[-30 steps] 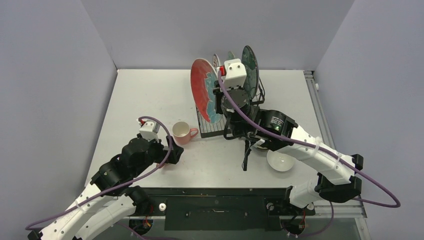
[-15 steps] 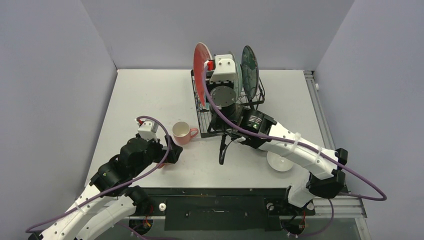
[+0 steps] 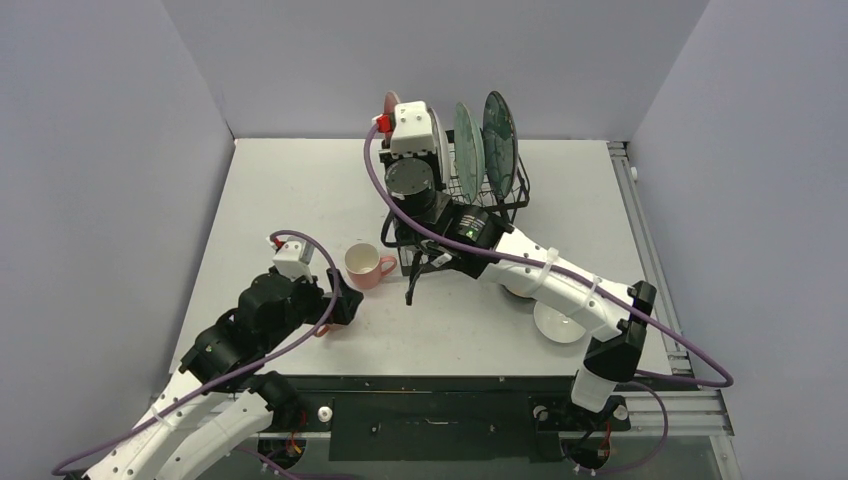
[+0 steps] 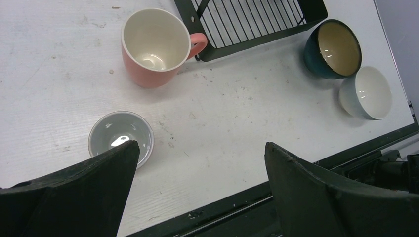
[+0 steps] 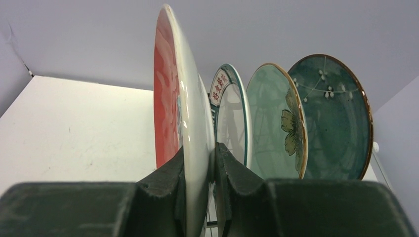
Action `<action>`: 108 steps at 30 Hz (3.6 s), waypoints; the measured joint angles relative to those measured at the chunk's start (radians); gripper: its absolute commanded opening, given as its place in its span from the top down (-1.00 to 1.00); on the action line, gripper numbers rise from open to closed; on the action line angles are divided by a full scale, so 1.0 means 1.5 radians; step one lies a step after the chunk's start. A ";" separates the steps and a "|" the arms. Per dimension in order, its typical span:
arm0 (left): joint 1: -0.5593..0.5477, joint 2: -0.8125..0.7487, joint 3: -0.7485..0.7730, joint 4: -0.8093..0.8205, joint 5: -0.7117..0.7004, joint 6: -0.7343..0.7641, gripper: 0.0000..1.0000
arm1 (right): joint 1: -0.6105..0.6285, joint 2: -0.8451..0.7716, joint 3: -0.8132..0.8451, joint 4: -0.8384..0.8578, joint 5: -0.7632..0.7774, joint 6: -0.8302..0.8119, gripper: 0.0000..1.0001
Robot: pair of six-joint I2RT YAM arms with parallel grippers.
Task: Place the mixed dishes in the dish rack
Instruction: Insert the plate into the dish rack.
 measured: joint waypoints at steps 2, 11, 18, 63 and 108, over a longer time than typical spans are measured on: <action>0.007 0.001 -0.002 0.000 0.006 0.001 -0.93 | -0.004 0.003 0.009 0.003 0.000 -0.008 1.00; 0.035 0.007 -0.005 0.001 0.030 0.007 -0.93 | -0.019 0.007 0.033 0.043 0.010 -0.052 1.00; 0.048 0.010 -0.005 0.001 0.042 0.014 -0.93 | -0.033 0.031 0.052 0.064 0.014 -0.068 1.00; 0.087 0.014 -0.006 0.006 0.077 0.018 -0.93 | -0.100 0.094 0.062 0.045 -0.047 -0.075 1.00; 0.113 0.026 -0.009 0.025 0.105 0.029 -0.93 | -0.084 0.074 -0.065 0.086 -0.023 -0.046 0.62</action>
